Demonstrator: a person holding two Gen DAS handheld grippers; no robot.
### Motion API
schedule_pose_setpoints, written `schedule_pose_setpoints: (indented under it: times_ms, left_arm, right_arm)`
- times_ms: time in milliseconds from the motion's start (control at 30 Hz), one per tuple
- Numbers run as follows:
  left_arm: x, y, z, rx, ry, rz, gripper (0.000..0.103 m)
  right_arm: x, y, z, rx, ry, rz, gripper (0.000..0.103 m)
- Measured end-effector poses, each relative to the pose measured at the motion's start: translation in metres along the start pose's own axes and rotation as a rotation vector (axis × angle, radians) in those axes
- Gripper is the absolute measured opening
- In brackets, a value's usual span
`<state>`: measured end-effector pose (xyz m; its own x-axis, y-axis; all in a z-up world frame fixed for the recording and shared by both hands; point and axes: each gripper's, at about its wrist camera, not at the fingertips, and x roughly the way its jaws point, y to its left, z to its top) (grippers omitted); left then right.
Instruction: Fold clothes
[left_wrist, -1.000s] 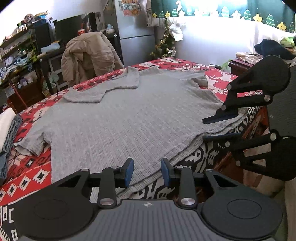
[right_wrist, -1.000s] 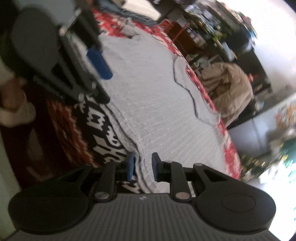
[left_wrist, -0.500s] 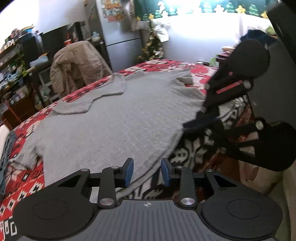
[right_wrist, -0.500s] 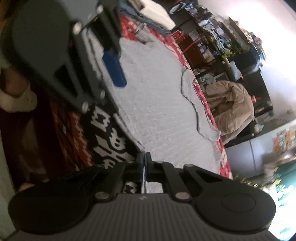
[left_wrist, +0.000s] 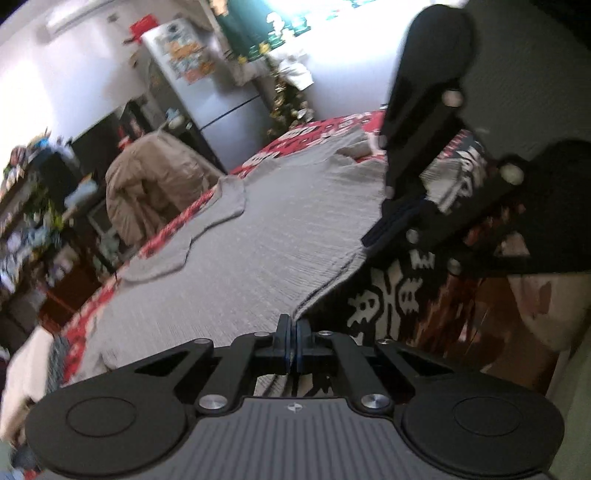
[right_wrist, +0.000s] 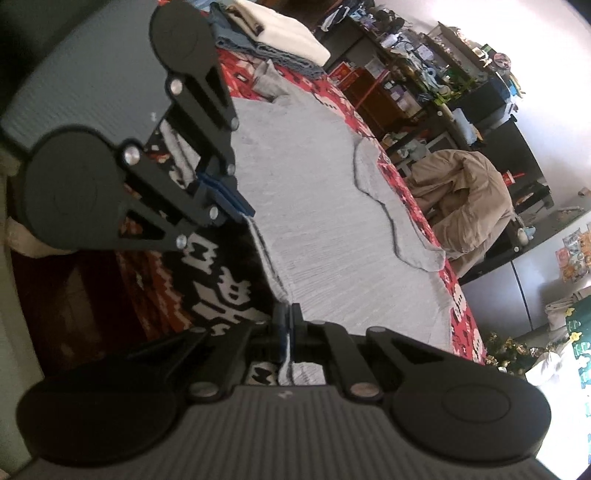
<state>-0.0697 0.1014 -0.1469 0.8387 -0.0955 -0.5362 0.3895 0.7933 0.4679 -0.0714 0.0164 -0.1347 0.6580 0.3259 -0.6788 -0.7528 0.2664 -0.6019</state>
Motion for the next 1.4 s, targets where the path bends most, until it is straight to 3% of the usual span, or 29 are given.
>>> schedule_pose_setpoints:
  times_ms: [233,467,667,833,1000,1100,1233,1333,1400]
  left_arm:
    - [0.003,-0.004,-0.003,0.007,0.031,-0.009,0.003]
    - [-0.004,0.015,-0.002,-0.135,0.045,-0.043,0.009]
    - [-0.012,0.034,-0.001,-0.279,0.053,-0.076,0.010]
    - [-0.004,0.060,0.008,-0.440,0.024,-0.115,0.015]
    - [0.016,0.081,0.013,-0.541,0.029,-0.111,0.015]
    - [0.026,0.085,0.011,-0.573,0.040,-0.114,0.015]
    - [0.036,0.088,0.007,-0.609,0.064,-0.128,0.015]
    - [0.042,0.088,0.006,-0.619,0.075,-0.134,0.016]
    - [0.044,0.087,0.006,-0.617,0.077,-0.141,0.018]
  right_arm:
    - [0.004,0.003,-0.005,0.021,0.015,0.025,0.001]
    - [-0.004,-0.004,-0.015,0.147,0.023,0.076,0.002]
    - [-0.022,-0.056,-0.036,0.441,-0.034,0.132,0.006]
    - [-0.016,-0.114,-0.070,0.746,-0.050,0.103,0.009]
    - [0.016,-0.177,-0.131,1.178,-0.007,-0.014,0.017]
    - [0.036,-0.206,-0.167,1.416,-0.025,0.014,0.019]
    - [0.061,-0.226,-0.179,1.490,-0.021,-0.009,0.020]
    - [0.078,-0.236,-0.188,1.585,-0.036,0.024,0.022]
    - [0.085,-0.238,-0.189,1.600,-0.024,0.032,0.018]
